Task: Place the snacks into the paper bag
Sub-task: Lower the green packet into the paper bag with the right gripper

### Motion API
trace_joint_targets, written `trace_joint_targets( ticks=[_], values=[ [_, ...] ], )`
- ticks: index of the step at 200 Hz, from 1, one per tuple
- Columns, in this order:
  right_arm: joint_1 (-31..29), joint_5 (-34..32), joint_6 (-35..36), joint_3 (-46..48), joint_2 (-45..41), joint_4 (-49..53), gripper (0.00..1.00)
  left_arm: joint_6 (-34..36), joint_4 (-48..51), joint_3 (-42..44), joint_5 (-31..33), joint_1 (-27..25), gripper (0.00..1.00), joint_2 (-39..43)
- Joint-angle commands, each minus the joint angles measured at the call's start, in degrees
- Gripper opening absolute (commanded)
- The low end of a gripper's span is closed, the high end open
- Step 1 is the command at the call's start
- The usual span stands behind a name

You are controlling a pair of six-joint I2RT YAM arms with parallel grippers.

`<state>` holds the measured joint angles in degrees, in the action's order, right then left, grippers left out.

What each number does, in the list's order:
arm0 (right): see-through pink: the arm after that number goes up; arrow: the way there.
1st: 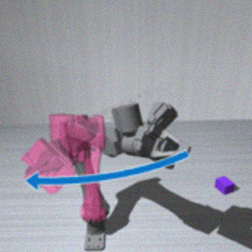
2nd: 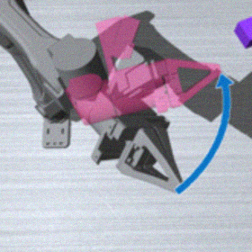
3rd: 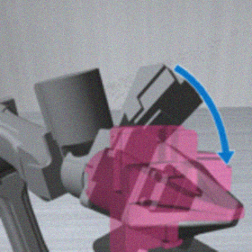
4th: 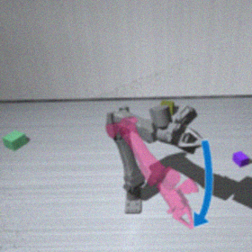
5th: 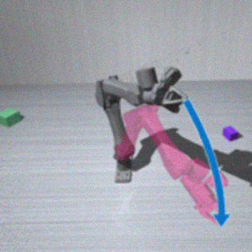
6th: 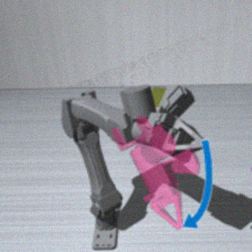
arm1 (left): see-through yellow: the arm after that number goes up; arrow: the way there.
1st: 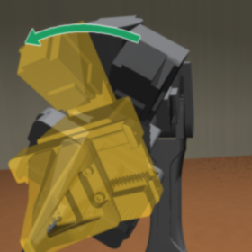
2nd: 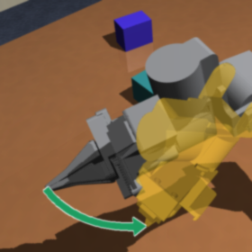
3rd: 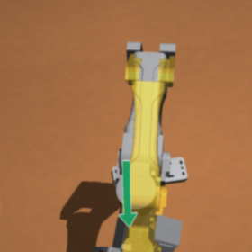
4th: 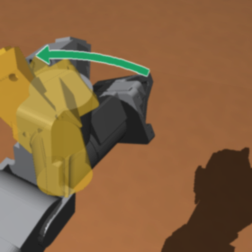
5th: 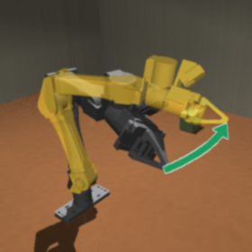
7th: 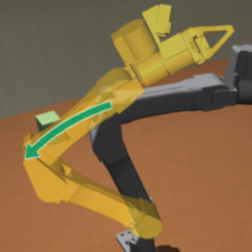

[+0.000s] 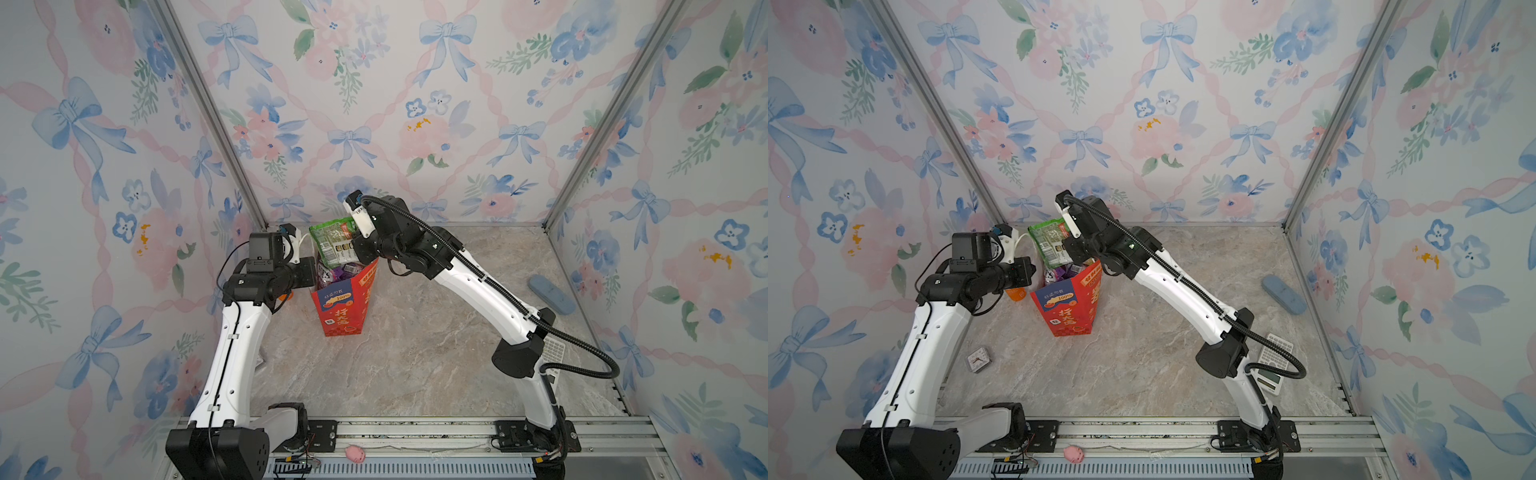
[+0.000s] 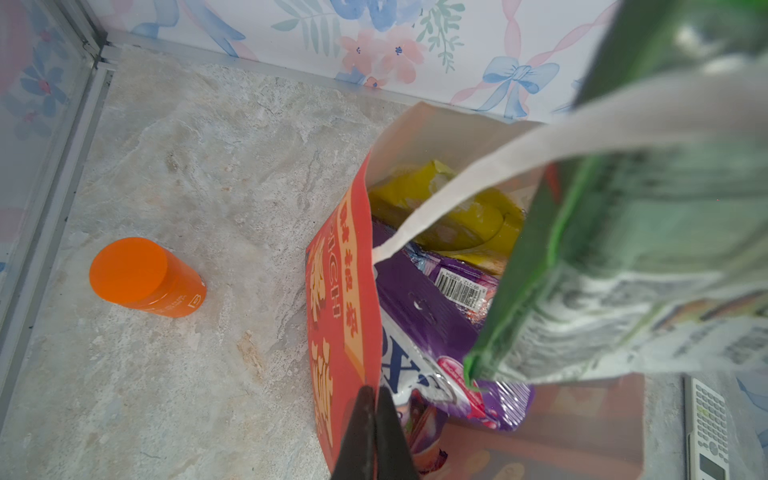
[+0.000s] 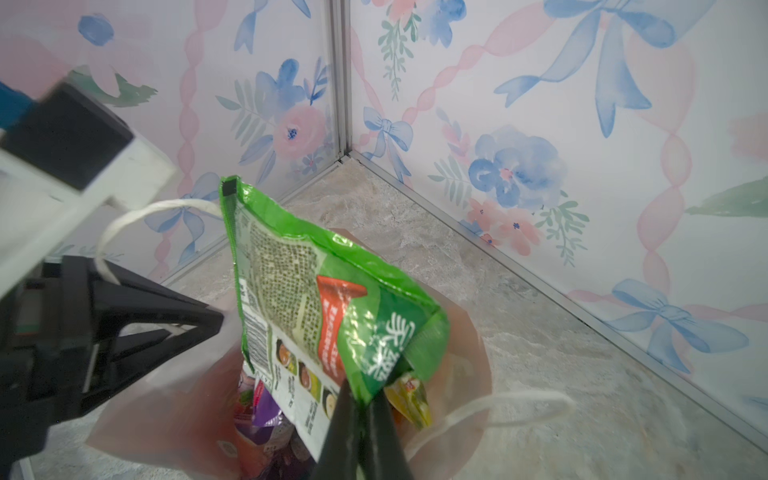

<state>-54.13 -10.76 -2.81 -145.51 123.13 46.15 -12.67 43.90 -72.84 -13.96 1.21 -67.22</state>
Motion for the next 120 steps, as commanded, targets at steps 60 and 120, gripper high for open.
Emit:
trace_joint_targets(
  ticks=[60,120],
  values=[
    [0.0,5.0,3.1,-3.6,4.8,2.5,0.0,-0.3,-0.9,0.0,-1.3,0.3,0.0,2.3],
    [-0.1,8.2,0.9,-8.7,10.0,3.4,0.06,-0.3,-0.9,-0.2,-1.5,0.3,0.0,2.1]
  ],
)
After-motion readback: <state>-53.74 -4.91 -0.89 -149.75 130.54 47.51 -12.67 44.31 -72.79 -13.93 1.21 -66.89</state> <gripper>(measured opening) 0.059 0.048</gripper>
